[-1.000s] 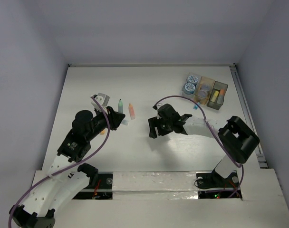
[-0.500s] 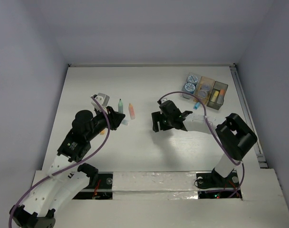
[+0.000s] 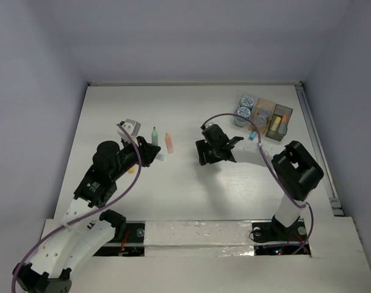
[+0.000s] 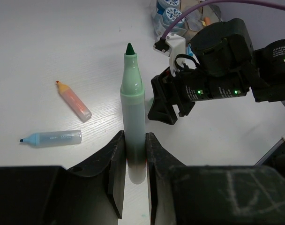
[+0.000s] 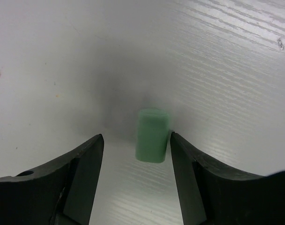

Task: Sort the stationery into containers
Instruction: Close the pen cap on the pen.

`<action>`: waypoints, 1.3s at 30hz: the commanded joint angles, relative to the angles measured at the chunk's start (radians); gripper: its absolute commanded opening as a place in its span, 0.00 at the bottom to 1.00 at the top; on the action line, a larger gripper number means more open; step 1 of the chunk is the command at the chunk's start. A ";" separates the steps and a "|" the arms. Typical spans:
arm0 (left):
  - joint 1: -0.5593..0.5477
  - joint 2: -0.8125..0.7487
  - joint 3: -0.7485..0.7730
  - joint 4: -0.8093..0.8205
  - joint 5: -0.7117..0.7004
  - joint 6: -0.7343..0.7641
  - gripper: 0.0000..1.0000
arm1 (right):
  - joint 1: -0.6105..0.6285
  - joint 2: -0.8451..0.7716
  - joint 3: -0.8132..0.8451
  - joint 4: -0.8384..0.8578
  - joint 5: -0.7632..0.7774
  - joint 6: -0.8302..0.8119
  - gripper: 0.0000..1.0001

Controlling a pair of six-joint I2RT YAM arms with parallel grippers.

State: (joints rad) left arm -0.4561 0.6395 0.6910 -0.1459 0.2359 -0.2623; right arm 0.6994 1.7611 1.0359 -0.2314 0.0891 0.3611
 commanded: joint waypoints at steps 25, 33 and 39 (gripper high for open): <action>0.005 -0.004 0.016 0.063 0.025 0.009 0.00 | -0.008 0.106 0.175 -0.232 0.091 -0.053 0.60; 0.005 0.005 0.013 0.062 0.034 0.009 0.00 | -0.008 0.175 0.210 -0.215 0.100 -0.062 0.28; 0.005 0.025 0.010 0.069 0.065 0.003 0.00 | -0.008 0.125 0.227 -0.183 0.127 -0.053 0.05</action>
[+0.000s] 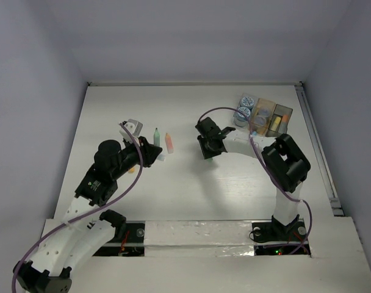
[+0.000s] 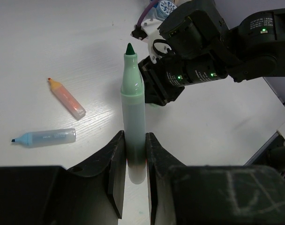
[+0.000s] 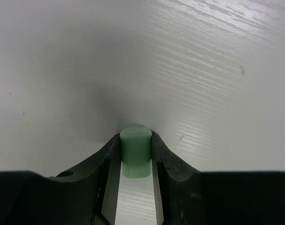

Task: Sort the stationery into containers
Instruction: Close the pen cap on the pen.

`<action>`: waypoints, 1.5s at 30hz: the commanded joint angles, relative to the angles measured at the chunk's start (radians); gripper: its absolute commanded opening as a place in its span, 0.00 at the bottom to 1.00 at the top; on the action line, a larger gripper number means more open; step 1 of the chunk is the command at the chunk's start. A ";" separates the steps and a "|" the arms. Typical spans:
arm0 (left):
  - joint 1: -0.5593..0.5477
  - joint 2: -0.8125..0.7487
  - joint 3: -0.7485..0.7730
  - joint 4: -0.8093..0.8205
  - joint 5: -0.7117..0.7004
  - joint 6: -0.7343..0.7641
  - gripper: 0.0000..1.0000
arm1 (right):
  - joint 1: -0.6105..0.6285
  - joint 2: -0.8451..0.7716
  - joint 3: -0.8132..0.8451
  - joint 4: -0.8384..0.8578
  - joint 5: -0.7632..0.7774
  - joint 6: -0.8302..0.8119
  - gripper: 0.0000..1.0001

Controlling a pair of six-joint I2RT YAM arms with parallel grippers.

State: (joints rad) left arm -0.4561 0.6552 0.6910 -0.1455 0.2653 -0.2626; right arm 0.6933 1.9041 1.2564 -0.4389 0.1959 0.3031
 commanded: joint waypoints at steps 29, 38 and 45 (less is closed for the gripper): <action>0.005 0.112 0.008 0.093 0.134 0.008 0.00 | 0.236 -0.323 0.060 0.807 -0.036 0.280 0.00; 0.005 0.086 0.012 0.077 0.063 0.006 0.00 | 0.255 -0.335 0.032 0.799 0.007 0.261 0.00; 0.005 0.109 0.012 0.077 0.086 0.006 0.00 | 0.255 -0.336 0.029 0.812 0.017 0.243 0.00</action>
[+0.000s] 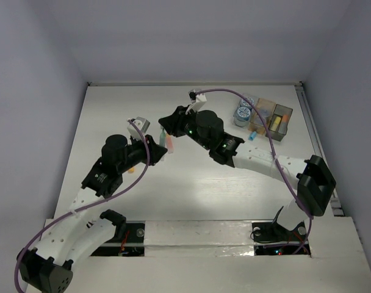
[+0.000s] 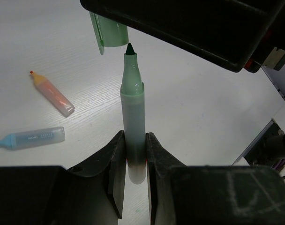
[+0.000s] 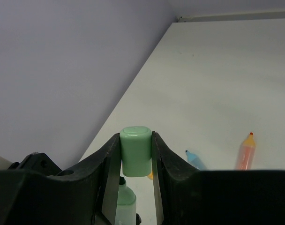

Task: Sort the stationery into containers
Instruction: Close the pen cap on the pen.

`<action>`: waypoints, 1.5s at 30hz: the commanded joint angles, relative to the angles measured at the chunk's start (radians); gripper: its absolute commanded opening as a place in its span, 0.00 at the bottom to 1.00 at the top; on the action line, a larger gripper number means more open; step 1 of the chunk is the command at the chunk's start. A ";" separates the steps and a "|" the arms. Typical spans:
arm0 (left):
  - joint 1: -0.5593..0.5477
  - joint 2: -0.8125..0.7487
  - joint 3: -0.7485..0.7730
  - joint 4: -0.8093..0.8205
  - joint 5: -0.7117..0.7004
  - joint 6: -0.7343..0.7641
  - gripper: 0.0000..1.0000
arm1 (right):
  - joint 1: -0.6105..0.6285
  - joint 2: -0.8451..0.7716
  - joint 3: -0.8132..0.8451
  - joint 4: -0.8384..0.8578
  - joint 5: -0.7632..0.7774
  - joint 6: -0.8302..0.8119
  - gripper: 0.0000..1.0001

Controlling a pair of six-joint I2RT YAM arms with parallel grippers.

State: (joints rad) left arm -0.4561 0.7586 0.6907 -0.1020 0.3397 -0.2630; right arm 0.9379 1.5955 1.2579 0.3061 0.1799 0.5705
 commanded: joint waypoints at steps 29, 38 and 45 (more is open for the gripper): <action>0.014 0.005 0.018 0.016 -0.039 0.002 0.00 | 0.039 -0.051 -0.043 0.105 0.035 -0.020 0.00; 0.033 -0.039 0.013 0.030 -0.073 -0.002 0.00 | 0.072 -0.029 -0.054 0.105 0.029 0.000 0.00; 0.033 -0.068 0.009 0.042 -0.085 -0.004 0.00 | 0.116 0.006 -0.090 0.174 -0.005 0.107 0.00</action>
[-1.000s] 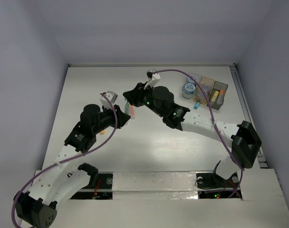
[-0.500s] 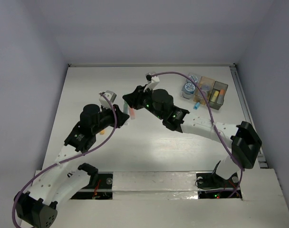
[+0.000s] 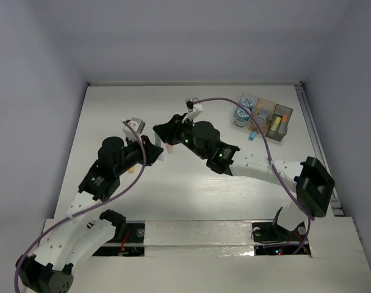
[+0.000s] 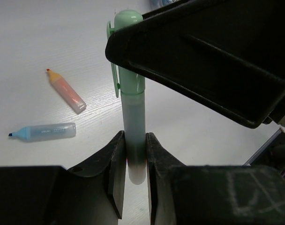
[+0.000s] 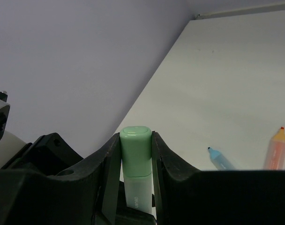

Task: Sort the stationery into containers
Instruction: Close the pen cap on the pen.

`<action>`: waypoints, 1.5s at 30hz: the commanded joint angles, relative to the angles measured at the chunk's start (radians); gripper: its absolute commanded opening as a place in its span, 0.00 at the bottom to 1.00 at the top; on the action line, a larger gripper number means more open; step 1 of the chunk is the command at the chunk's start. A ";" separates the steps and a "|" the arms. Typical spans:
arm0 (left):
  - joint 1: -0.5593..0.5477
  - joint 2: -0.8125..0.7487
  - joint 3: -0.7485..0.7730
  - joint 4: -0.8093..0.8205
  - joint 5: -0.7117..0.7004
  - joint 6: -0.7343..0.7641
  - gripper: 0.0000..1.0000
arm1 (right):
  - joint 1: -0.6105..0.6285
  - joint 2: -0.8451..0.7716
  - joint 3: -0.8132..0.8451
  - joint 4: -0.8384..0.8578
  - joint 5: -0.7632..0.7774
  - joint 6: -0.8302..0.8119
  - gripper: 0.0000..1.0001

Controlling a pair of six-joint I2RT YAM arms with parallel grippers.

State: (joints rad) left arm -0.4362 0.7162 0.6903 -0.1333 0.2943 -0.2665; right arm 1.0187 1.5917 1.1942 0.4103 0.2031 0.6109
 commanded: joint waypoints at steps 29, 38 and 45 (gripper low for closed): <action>0.050 -0.054 0.015 0.077 -0.066 0.007 0.00 | 0.253 0.063 -0.361 0.001 -0.114 0.184 0.00; 0.059 -0.067 0.050 0.072 -0.124 0.006 0.00 | 0.308 0.071 -0.326 -0.039 -0.116 0.187 0.00; 0.059 -0.046 0.055 0.080 -0.075 -0.002 0.00 | 0.261 -0.053 -0.311 -0.137 0.054 0.144 0.00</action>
State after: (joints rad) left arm -0.4252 0.6720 0.6598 -0.5014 0.3912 -0.2512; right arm 1.1904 1.5925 0.9169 0.5701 0.3935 0.7982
